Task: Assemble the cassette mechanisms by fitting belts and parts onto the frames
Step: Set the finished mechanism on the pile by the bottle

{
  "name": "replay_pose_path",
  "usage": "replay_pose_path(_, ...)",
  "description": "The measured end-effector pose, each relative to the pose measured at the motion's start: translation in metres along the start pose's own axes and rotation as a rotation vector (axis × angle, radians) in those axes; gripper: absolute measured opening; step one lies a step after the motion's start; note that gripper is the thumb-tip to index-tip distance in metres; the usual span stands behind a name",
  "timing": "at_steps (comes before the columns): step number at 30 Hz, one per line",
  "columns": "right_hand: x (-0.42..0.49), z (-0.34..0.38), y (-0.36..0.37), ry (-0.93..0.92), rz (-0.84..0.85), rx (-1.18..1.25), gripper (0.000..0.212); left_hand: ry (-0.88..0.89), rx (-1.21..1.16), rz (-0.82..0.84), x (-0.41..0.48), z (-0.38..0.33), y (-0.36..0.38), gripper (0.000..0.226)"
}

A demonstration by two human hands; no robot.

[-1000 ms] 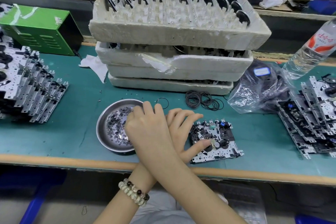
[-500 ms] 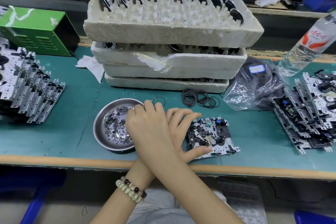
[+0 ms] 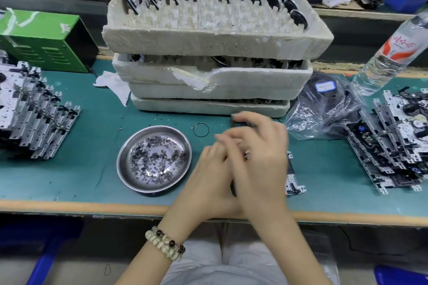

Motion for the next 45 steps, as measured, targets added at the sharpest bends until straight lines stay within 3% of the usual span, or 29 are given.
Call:
replay_pose_path(3,-0.011,-0.050,-0.033,0.224,-0.111,-0.116,0.006,-0.013,-0.019,0.013,0.001,0.004,0.004,0.102)
replay_pose_path(6,-0.025,-0.077,-0.030,0.391,-0.050,-0.165,0.007,0.001,-0.030,-0.002,0.001,0.001,0.004,0.103)
replay_pose_path(12,-0.038,-0.071,-0.018,0.386,-0.086,-0.303,0.008,0.009,-0.053,-0.038,0.000,0.001,0.003,0.095)
replay_pose_path(29,-0.031,-0.069,-0.018,0.402,-0.048,-0.387,0.013,0.016,-0.052,-0.037,-0.001,0.002,0.005,0.091)
replay_pose_path(45,-0.023,-0.087,-0.021,0.557,0.129,-0.312,0.013,0.030,-0.032,-0.039,-0.002,0.002,0.006,0.099)
Point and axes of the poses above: each hand's wrist, its own x-axis towards the middle knuckle, its own y-axis out of the palm, z = x × y, the point moved 6 cm from there along x, towards the middle knuckle, and after that the axes turned 1 degree about -x, right-handed, at the moved point
